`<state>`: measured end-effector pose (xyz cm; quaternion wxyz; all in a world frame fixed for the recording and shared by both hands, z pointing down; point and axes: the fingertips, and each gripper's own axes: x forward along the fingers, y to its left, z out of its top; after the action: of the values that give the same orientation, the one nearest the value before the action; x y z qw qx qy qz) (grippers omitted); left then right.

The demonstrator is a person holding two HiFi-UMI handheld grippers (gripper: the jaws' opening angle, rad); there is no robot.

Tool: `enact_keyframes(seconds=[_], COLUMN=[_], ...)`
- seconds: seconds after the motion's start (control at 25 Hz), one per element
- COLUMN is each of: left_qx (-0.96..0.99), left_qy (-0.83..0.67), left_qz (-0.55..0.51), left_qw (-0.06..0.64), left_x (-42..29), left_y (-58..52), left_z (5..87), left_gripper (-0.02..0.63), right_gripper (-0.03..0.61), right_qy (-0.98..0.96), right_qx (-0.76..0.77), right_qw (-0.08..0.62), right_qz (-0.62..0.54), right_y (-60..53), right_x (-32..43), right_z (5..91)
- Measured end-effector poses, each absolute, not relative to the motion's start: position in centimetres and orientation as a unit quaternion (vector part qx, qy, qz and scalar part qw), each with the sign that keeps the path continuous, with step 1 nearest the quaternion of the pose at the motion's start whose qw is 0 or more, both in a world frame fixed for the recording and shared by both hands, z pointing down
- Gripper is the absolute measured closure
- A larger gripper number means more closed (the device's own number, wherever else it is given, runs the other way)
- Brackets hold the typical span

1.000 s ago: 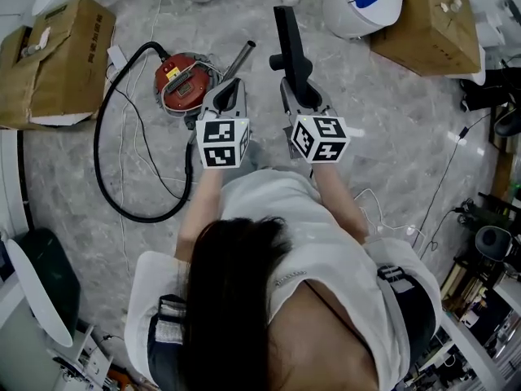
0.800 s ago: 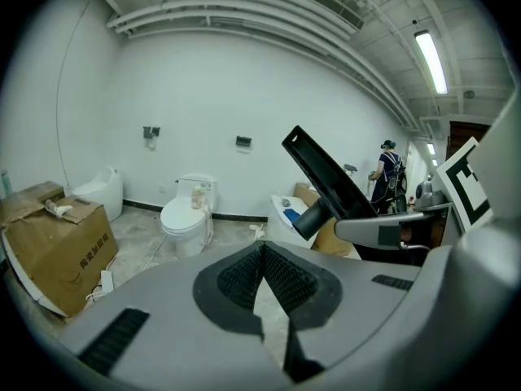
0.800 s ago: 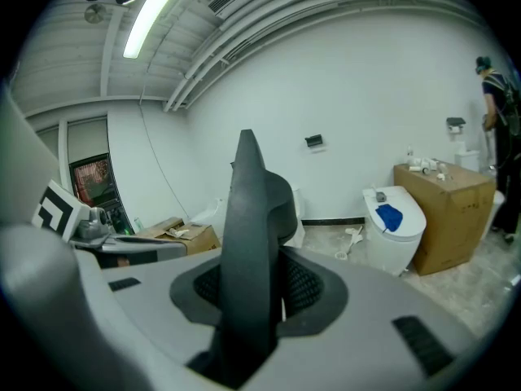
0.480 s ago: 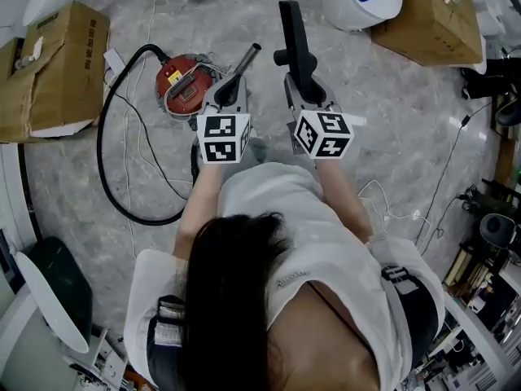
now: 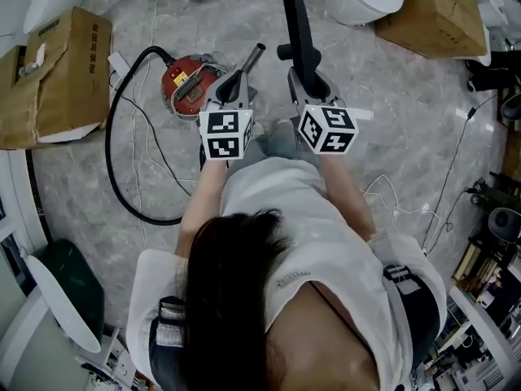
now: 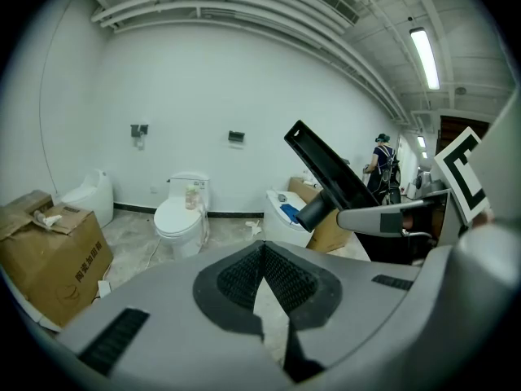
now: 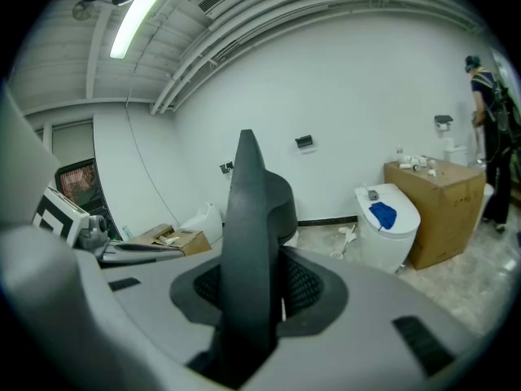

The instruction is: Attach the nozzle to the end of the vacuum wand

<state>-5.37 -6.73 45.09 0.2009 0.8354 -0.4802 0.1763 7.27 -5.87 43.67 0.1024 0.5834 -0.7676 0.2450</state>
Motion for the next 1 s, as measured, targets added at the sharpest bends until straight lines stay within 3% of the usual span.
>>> enact_keyframes(seconds=[1.0], left_qx=[0.816], left_qy=[-0.486], left_qz=[0.234], left_qw=[0.207], left_x=[-3.4], left_y=[-9.3], left_z=[48.8], left_gripper=[0.612], right_gripper=[0.448], right_qy=[-0.779], right_qx=[0.562], right_qw=[0.101], right_qz=[0.26], right_y=[-9.9], right_x=[9.2], right_z=[45.1])
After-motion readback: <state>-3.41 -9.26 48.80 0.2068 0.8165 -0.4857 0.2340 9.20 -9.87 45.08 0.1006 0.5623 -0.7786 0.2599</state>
